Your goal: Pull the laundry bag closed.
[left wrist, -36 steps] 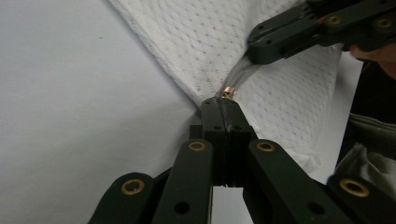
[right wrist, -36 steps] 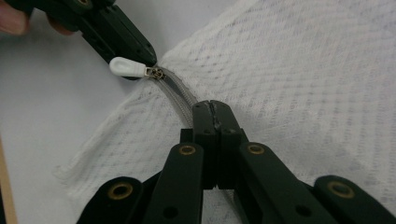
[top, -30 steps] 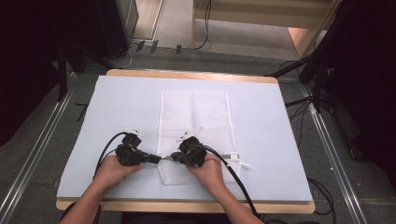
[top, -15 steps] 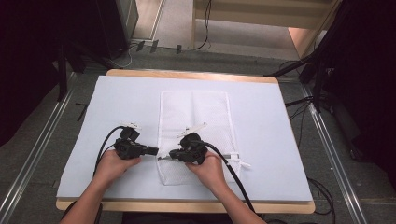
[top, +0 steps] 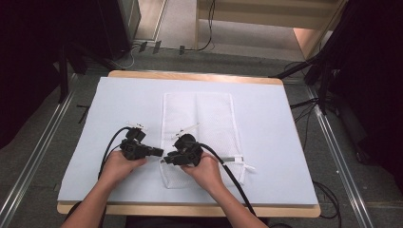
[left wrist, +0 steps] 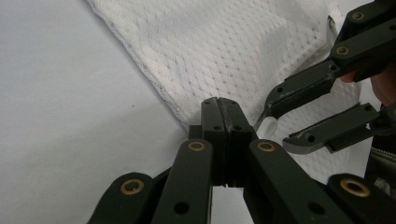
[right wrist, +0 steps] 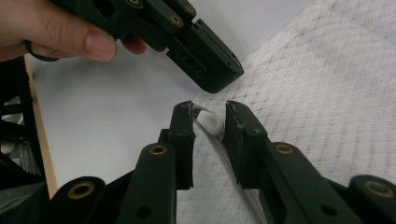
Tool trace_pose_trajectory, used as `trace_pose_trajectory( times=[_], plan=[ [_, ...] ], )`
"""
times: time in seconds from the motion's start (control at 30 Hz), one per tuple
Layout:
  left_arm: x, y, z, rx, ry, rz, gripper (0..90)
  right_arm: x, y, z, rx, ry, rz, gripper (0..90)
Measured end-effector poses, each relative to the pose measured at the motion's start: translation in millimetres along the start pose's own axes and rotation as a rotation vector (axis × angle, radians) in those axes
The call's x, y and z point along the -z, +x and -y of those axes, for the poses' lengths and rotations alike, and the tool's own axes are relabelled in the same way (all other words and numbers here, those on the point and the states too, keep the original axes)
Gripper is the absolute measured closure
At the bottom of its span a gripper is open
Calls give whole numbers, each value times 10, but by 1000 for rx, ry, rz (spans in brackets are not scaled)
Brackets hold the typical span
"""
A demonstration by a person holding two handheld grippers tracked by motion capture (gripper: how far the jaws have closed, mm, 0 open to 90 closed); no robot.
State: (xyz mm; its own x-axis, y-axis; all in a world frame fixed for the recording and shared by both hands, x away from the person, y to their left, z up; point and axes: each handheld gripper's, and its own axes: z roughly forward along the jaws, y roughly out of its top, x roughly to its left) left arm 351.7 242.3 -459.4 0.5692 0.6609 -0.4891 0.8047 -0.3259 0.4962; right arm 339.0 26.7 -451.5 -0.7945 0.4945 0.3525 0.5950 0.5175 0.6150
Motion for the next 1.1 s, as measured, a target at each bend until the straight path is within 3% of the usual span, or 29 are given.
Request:
trace_pose_trajectory(
  times=[0.17,0.27,0.37,0.8,0.97,1.1],
  plan=[
    [-26,6,1,-7,16,-5,900,-52,-17,-5,-14,11,-11,751],
    [-26,8,7,-8,13,-5,900,-66,16,-1,-17,25,-28,824],
    [-29,5,14,-15,9,-6,900,-82,34,11,-15,40,-36,838],
    [14,-62,110,8,19,21,900,-148,34,35,-6,48,-19,877],
    [-4,-106,115,-11,23,-16,900,-148,25,44,-24,47,-24,880],
    [-6,-97,112,-15,28,-14,900,-138,32,55,-22,43,-14,882]
  ],
)
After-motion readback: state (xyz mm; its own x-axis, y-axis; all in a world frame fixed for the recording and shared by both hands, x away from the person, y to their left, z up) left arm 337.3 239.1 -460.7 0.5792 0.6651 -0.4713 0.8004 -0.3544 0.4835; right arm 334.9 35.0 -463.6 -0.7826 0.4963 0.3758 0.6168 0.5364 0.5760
